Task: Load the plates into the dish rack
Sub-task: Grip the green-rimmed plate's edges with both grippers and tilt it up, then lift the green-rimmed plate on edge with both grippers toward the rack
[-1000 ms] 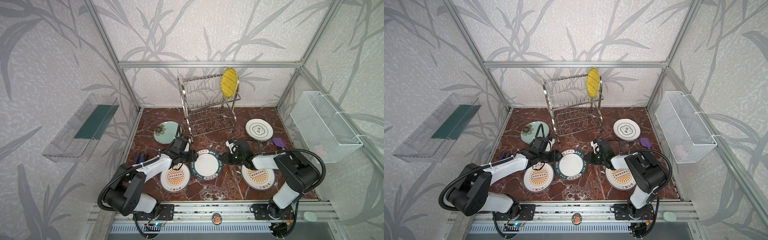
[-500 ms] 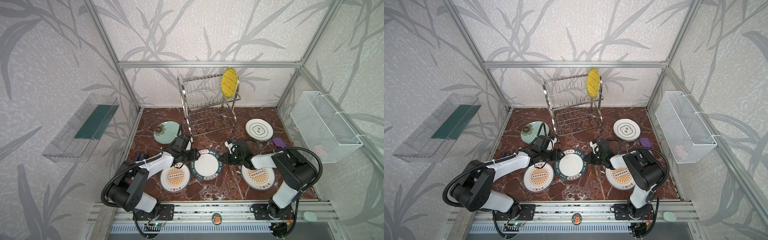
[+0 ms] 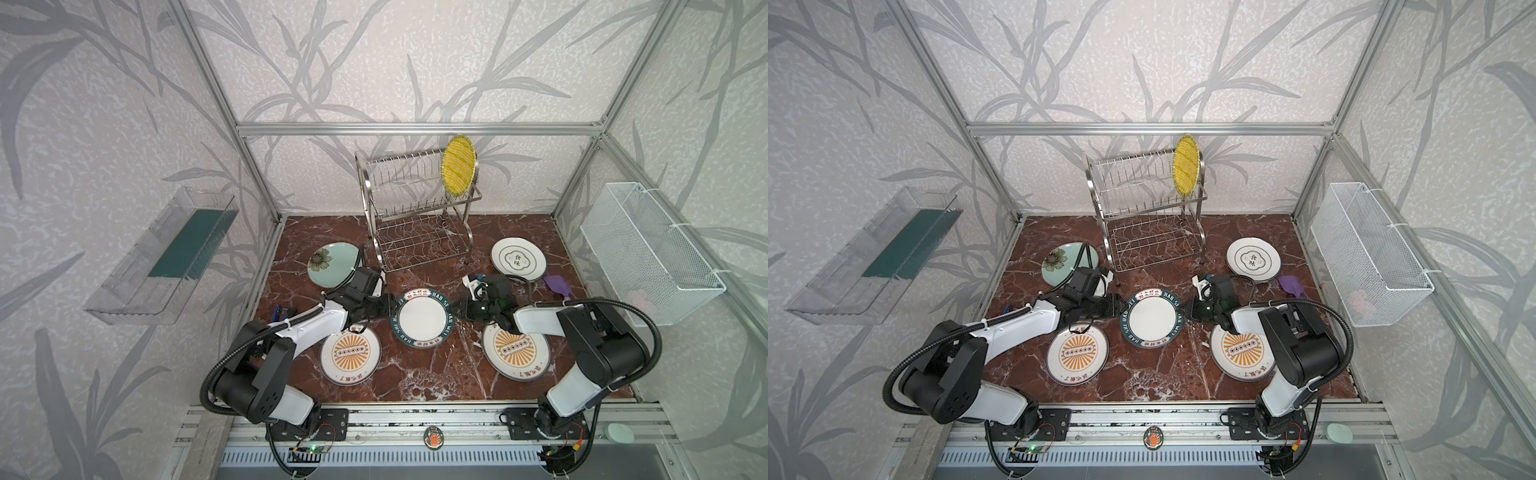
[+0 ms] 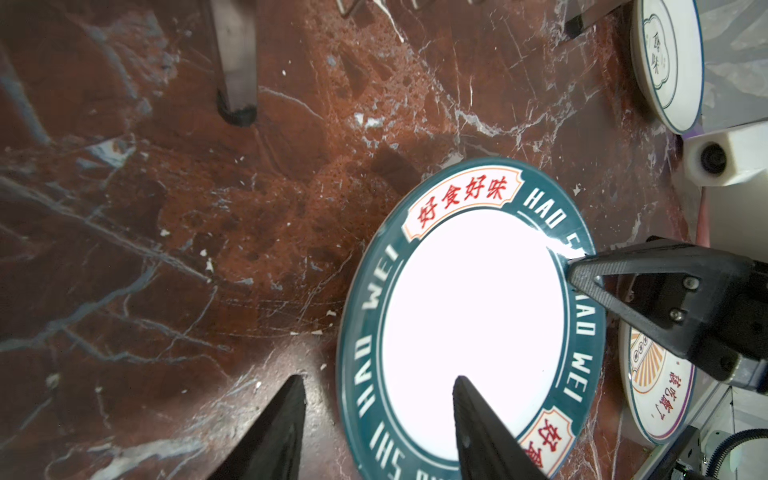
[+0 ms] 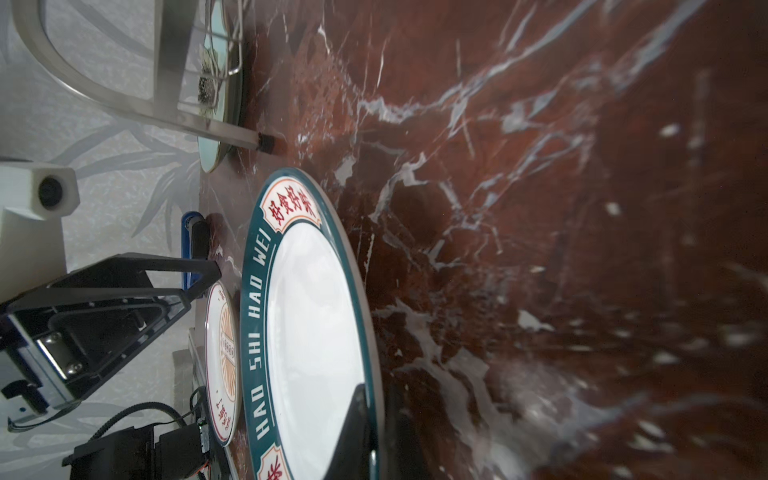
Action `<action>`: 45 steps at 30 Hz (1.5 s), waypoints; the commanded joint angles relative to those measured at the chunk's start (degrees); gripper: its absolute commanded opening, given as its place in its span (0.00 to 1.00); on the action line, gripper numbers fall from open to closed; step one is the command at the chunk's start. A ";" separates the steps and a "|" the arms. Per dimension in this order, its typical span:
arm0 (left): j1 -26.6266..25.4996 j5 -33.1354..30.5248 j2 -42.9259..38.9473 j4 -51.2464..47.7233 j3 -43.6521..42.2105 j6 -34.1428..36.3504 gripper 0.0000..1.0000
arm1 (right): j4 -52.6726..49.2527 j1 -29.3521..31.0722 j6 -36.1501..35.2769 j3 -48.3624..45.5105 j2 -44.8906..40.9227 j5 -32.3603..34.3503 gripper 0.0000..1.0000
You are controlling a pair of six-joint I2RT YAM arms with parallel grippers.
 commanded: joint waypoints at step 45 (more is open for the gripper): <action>0.31 16.06 -2.82 24.03 -4.38 -12.18 0.33 | 3.96 -6.35 0.54 0.08 -14.34 -9.33 0.00</action>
